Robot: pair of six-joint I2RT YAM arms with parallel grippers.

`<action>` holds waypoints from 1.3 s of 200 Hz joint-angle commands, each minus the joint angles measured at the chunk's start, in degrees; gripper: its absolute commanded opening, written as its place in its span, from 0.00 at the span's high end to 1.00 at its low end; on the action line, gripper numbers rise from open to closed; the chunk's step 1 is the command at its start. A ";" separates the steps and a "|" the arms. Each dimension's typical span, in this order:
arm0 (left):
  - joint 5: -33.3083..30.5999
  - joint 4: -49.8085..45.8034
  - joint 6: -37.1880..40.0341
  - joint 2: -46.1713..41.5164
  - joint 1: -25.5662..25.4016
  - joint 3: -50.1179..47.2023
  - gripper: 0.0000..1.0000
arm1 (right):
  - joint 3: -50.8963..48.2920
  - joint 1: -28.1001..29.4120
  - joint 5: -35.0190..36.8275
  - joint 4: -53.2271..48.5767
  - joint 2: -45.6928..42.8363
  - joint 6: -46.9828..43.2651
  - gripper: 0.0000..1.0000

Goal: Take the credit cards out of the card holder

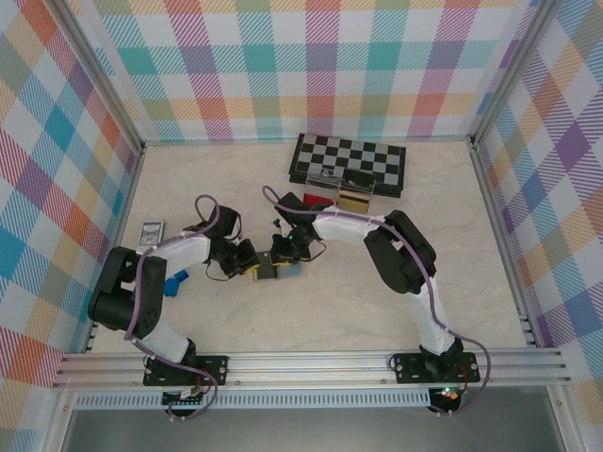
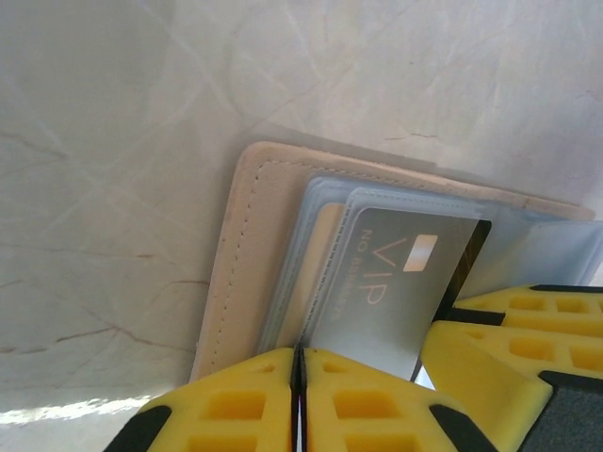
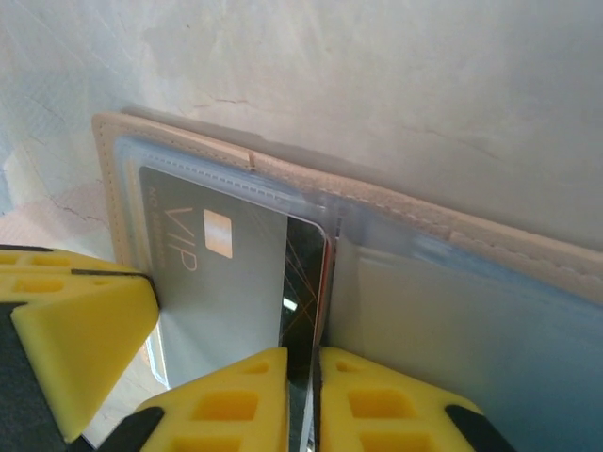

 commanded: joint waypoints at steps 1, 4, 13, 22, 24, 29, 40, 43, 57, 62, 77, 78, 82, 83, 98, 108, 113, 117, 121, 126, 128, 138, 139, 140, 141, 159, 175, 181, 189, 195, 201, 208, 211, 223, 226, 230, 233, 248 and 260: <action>0.66 -1.39 2.08 1.73 -0.78 1.12 0.90 | -2.26 -0.33 -0.45 0.87 -2.09 1.21 0.90; 0.53 -1.46 2.08 1.77 -0.78 1.20 0.90 | -2.29 -0.40 -0.45 0.79 -2.22 1.15 0.91; 0.09 -1.71 2.09 1.94 -0.78 1.33 0.90 | -2.58 -0.51 -0.25 0.69 -2.53 1.09 0.93; -0.33 -1.85 2.08 1.99 -0.78 1.40 0.91 | -2.92 -0.64 0.10 0.64 -2.99 1.14 0.94; -0.38 -1.85 2.04 1.99 -0.78 1.44 0.91 | -3.02 -0.68 0.15 0.61 -3.00 1.10 0.94; -0.68 -2.02 1.99 1.99 -0.78 1.50 0.91 | -3.22 -0.77 0.44 0.42 -3.21 1.09 0.95; -1.29 -2.38 2.06 1.92 -0.78 1.59 0.91 | -3.88 -0.88 1.30 0.43 -3.80 1.22 0.96; -1.47 -2.53 2.08 1.90 -0.78 1.59 0.91 | -3.98 -0.95 1.54 0.34 -3.97 1.26 0.96; -2.35 -3.25 2.31 1.68 -0.80 1.90 0.91 | -4.83 -1.21 2.68 -0.04 -4.79 1.55 0.97; -2.48 -3.42 2.40 1.57 -0.78 1.99 0.91 | -5.12 -1.35 2.86 0.07 -5.06 1.58 0.98; -2.77 -3.85 2.57 1.30 -0.78 2.41 0.90 | -5.91 -1.49 3.13 0.28 -5.75 1.80 0.98; -2.77 -3.91 2.55 1.29 -0.78 2.44 0.90 | -5.94 -1.48 3.14 0.29 -5.77 1.82 0.98; -2.78 -4.04 2.59 1.20 -0.78 2.55 0.90 | -6.12 -1.48 3.15 0.49 -5.93 1.83 0.98; -2.78 -4.09 2.64 1.20 -0.78 2.60 0.90 | -6.18 -1.48 3.15 0.53 -5.95 1.89 0.98; -2.67 -4.64 2.74 0.72 -0.78 3.28 0.90 | -6.64 -1.48 2.53 1.36 -6.40 2.01 0.98; -2.26 -4.76 2.78 0.14 -0.78 3.61 0.89 | -6.89 -1.48 1.70 2.14 -6.58 2.02 0.98; -2.08 -4.81 2.83 -0.21 -0.78 3.83 0.88 | -7.14 -1.48 1.20 2.83 -6.73 2.02 0.98; -1.94 -4.91 2.79 -0.48 -0.78 4.00 0.88 | -7.40 -1.48 0.64 3.54 -6.90 2.12 0.97; -1.78 -4.93 2.83 -0.78 -0.79 4.12 0.88 | -7.74 -1.48 0.12 4.39 -7.08 2.26 0.97; -1.45 -4.89 2.87 -1.19 -0.78 4.27 0.87 | -8.19 -1.48 -0.57 5.53 -7.34 2.39 0.96; -1.34 -4.88 2.87 -1.38 -0.78 4.31 0.87 | -8.36 -1.48 -0.79 6.00 -7.43 2.51 0.96; -0.59 -4.63 2.88 -2.18 -0.78 4.37 0.86 | -8.96 -1.48 -1.67 7.68 -7.79 2.89 0.93; -0.54 -4.61 2.87 -2.25 -0.83 4.35 0.86 | -9.01 -1.48 -1.72 7.82 -7.80 2.89 0.93; -0.47 -4.51 2.87 -2.33 -0.80 4.33 0.86 | -9.08 -1.48 -1.74 7.93 -7.81 2.99 0.92; -0.39 -4.46 2.92 -2.41 -0.79 4.33 0.86 | -9.11 -1.48 -1.71 8.07 -7.77 3.03 0.92; 0.80 -3.46 3.02 -2.85 -0.78 4.17 0.85 | -9.39 -1.48 -2.29 9.42 -7.58 3.93 0.86; 1.34 -3.09 3.37 -1.73 -0.77 4.28 0.86 | -9.41 -1.46 -2.33 10.25 -7.07 5.10 0.82; 1.36 -3.15 3.54 -1.10 -0.78 4.53 0.87 | -9.36 -1.56 -2.53 10.60 -6.82 5.54 0.81; 1.45 -3.30 3.91 -0.29 -0.78 4.91 0.87 | -9.15 -1.57 -2.73 10.79 -6.47 6.08 0.81; 1.29 -3.50 4.24 0.36 -0.78 5.31 0.87 | -8.99 -1.57 -2.66 10.71 -6.18 6.52 0.81; 0.98 -3.69 4.39 1.03 -0.78 5.63 0.87 | -8.93 -1.57 -2.44 10.75 -5.94 6.97 0.81; 0.71 -3.92 4.53 1.70 -0.78 5.99 0.87 | -8.96 -1.66 -2.47 10.85 -5.78 7.38 0.81; 0.58 -3.97 4.51 1.95 -0.78 6.15 0.88 | -8.97 -1.66 -2.36 10.87 -5.65 7.50 0.81; 0.33 -4.14 4.55 2.80 -0.78 6.48 0.88 | -8.79 -1.74 -2.11 10.64 -5.36 7.84 0.81; 0.27 -4.10 4.54 2.98 -0.78 6.47 0.88 | -8.73 -1.74 -2.04 10.61 -5.30 7.89 0.81; 0.26 -4.06 4.53 3.11 -0.78 6.43 0.88 | -8.69 -1.85 -1.95 10.51 -5.21 7.91 0.81; 0.22 -3.99 4.52 3.27 -0.78 6.43 0.88 | -8.70 -1.83 -1.90 10.45 -5.19 7.92 0.81; 0.47 -4.03 4.43 3.79 -0.78 6.29 0.90 | -8.06 -1.83 -1.66 9.18 -4.78 7.70 0.82; 0.86 -4.26 4.31 4.26 -0.78 6.21 0.92 | -7.33 -1.83 -2.06 8.01 -4.21 7.15 0.83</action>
